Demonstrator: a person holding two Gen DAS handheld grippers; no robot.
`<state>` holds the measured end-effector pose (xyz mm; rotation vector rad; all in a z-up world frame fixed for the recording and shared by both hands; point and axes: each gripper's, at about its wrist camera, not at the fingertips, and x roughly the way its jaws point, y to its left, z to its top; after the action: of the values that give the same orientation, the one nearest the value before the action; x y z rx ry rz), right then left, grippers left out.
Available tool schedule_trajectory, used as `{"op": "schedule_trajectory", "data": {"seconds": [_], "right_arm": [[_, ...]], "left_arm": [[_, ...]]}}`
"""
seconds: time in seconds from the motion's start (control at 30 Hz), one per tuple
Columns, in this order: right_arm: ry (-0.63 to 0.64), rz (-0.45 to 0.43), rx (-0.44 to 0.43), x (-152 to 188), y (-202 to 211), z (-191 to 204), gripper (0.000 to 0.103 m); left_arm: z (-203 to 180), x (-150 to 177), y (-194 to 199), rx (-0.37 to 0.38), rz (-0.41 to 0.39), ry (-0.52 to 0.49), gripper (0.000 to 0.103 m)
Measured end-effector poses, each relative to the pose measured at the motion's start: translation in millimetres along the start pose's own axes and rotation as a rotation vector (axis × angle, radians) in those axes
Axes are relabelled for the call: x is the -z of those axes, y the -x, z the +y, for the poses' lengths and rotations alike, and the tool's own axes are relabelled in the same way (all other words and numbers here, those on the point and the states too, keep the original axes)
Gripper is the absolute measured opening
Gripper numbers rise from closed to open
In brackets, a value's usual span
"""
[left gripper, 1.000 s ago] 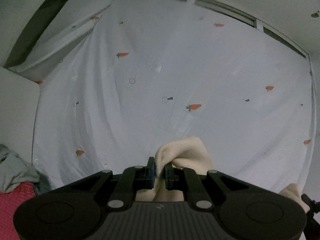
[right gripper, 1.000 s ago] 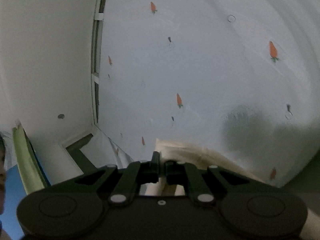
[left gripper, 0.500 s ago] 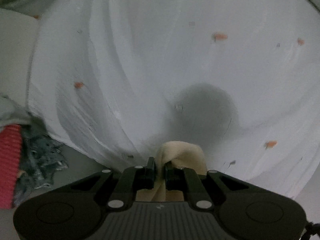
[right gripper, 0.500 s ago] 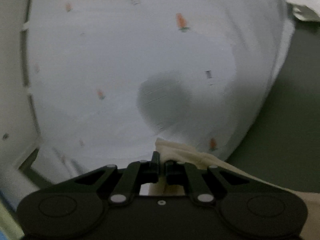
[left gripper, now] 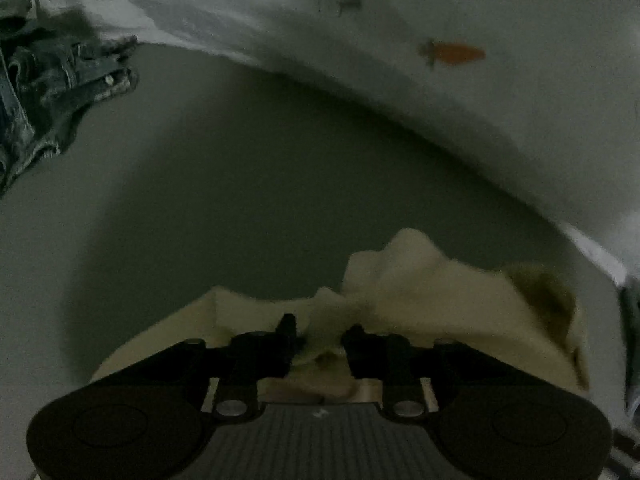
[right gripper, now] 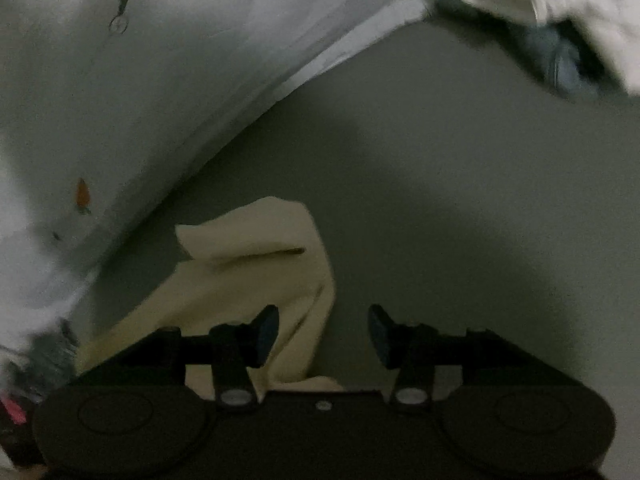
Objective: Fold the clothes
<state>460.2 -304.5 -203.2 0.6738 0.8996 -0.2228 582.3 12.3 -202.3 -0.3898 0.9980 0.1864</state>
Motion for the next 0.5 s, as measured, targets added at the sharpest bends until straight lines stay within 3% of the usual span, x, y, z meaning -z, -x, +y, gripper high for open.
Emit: {"op": "schedule_trajectory", "data": {"seconds": [0.13, 0.23, 0.37, 0.5], "right_arm": [[0.078, -0.081, 0.04, -19.0, 3.8, 3.9, 0.056], [0.161, -0.107, 0.039, -33.2, -12.1, 11.0, 0.06], [0.223, -0.078, -0.071, -48.9, -37.9, 38.4, 0.061], [0.414, -0.052, -0.139, -56.1, -70.7, 93.5, 0.069]], "left_arm": [[7.9, 0.9, -1.2, 0.0, 0.014, 0.035, 0.035], [1.1, 2.5, -1.0, -0.024, 0.012, 0.001, 0.037], [-2.9, 2.4, -3.3, -0.038, 0.012, -0.018, 0.039], [-3.7, -2.4, -7.6, -0.03, 0.019, -0.027, 0.041]]}}
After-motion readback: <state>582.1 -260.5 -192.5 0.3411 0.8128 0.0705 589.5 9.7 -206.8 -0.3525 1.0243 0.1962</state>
